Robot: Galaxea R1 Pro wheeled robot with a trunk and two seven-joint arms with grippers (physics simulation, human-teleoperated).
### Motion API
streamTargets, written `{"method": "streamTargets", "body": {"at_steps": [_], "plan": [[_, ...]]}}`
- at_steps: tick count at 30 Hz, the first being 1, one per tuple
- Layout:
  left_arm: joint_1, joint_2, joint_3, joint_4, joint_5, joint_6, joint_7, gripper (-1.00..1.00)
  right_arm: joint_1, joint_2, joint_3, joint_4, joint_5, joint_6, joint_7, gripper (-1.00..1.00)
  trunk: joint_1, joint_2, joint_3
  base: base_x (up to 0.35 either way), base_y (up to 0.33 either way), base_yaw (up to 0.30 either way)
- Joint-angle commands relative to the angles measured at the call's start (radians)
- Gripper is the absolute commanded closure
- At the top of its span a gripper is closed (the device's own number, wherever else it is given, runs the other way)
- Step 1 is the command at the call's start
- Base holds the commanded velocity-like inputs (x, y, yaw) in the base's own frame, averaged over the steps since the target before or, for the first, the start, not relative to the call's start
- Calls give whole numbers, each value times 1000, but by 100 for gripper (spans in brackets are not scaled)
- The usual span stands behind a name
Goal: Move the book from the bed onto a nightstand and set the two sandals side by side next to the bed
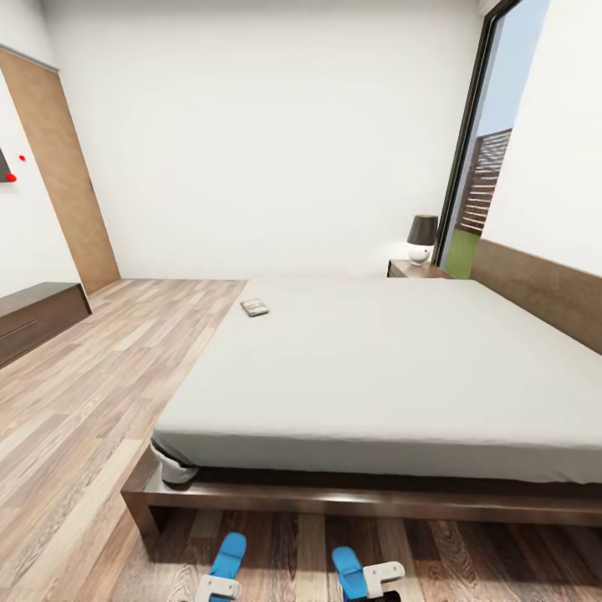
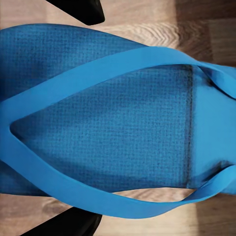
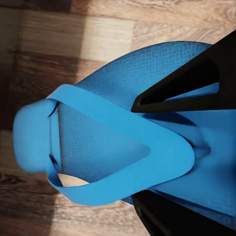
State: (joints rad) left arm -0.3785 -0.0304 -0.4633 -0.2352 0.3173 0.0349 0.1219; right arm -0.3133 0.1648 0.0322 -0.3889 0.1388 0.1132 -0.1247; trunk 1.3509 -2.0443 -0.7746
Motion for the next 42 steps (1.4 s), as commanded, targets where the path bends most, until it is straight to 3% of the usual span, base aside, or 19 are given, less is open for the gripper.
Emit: {"method": "streamTargets", "body": {"at_steps": [1,8,36,42], "plan": [[0,1,-9,-2,8,3,6,100,0,0,4,-4,11,9,-7,100,4,-8,-4,0,0,0],[0,1,-9,-1,8,2,4,100,-26,6,5,-47,10,29,-8,100,31,-57,-26,0,0,0],[0,3,-9,-1,9,-11,3,100,-32,-2,5,-9,11,21,1,100,138,-253,-114,0,0,0],[0,4,-10,-1,8,-31,4,100,-32,-1,6,-10,11,-23,4,100,161,-295,-133,0,0,0]]}}
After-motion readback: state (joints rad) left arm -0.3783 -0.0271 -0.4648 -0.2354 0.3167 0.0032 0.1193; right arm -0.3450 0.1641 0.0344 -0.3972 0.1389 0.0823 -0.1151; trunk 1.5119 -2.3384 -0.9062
